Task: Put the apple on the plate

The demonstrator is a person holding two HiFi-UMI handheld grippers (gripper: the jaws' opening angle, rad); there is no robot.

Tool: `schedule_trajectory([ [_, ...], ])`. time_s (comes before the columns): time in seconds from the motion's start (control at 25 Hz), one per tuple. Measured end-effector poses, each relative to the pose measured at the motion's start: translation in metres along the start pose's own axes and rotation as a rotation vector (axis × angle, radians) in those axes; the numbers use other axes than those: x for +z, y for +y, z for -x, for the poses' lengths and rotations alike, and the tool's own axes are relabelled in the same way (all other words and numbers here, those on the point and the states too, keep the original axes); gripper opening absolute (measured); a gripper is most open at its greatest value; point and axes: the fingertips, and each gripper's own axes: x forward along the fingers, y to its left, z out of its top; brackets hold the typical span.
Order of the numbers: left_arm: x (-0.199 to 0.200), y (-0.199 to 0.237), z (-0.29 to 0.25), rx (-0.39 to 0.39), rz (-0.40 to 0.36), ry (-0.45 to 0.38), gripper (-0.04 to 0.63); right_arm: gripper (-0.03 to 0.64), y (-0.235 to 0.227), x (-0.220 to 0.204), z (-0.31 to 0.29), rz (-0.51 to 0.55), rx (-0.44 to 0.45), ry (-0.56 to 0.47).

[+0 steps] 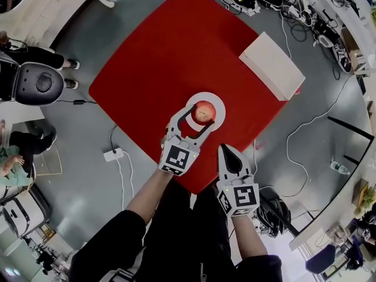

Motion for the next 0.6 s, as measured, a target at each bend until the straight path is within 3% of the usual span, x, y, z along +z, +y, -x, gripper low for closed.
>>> schedule_trajectory([
  [0.28, -0.027, 0.000, -0.015, 0.012, -0.012, 0.023, 0.300, 0.011, -0.001, -0.020, -0.002, -0.029, 0.014, 0.036],
  [0.6, -0.051, 0.002, -0.026, 0.029, 0.025, 0.048, 0.299, 0.011, -0.005, -0.032, -0.001, -0.032, 0.009, 0.060],
])
